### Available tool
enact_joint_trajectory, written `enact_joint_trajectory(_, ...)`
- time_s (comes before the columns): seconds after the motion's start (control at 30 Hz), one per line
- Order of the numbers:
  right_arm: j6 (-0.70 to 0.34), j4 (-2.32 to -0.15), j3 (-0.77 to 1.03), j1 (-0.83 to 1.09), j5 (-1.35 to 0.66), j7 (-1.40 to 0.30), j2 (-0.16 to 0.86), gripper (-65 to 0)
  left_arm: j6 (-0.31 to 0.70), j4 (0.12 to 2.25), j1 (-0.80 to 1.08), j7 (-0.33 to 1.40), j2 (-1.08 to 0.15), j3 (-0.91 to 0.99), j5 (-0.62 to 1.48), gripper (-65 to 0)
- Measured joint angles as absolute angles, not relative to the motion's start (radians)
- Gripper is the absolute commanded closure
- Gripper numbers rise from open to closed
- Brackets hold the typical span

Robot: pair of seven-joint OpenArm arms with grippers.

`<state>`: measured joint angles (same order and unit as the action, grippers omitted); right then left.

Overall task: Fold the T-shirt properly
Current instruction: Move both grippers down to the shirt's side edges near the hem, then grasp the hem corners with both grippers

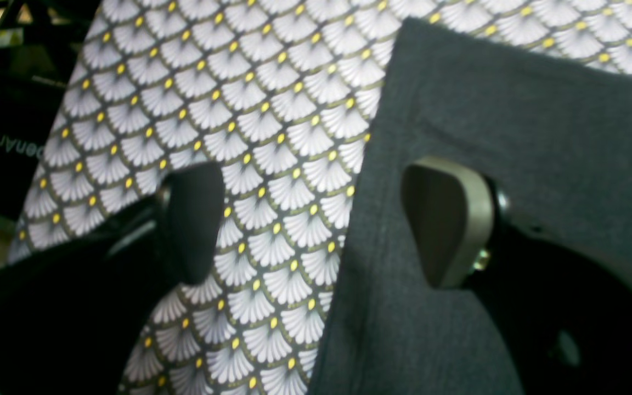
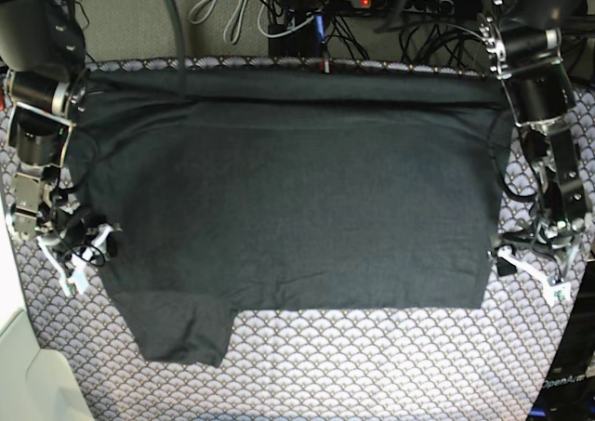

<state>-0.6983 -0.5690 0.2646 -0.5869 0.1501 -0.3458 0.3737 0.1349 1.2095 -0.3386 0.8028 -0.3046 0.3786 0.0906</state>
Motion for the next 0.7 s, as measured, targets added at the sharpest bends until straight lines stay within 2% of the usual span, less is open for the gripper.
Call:
enact_joint_trajectory(0.33, -0.694, -0.576, 0.265, -0.546, 0.134, -0.307, 0.374, -24.6, 0.131, 1.043, -0.356, 0.673, -0.302, 0.379, 0.094, -52.3)
enact_joint_trajectory(0.4, -0.694, -0.577, 0.266, -0.539, 0.133, -0.299, 0.374, -19.7, 0.131, 1.02, -0.371, 0.658, -0.3, 0.379, 0.089, -52.3)
enact_joint_trajectory(0.53, -0.688, -0.578, 0.266, -0.537, 0.129, -0.299, 0.377, -0.4, 0.128, 0.946, -0.441, 0.603, -0.283, 0.377, 0.089, -52.3)
enact_joint_trajectory(0.7, -0.688, -0.58, 0.265, -0.529, 0.122, -0.297, 0.377, 0.0, 0.128, 0.798, -0.515, 0.502, -0.295, 0.252, 0.089, -52.3)
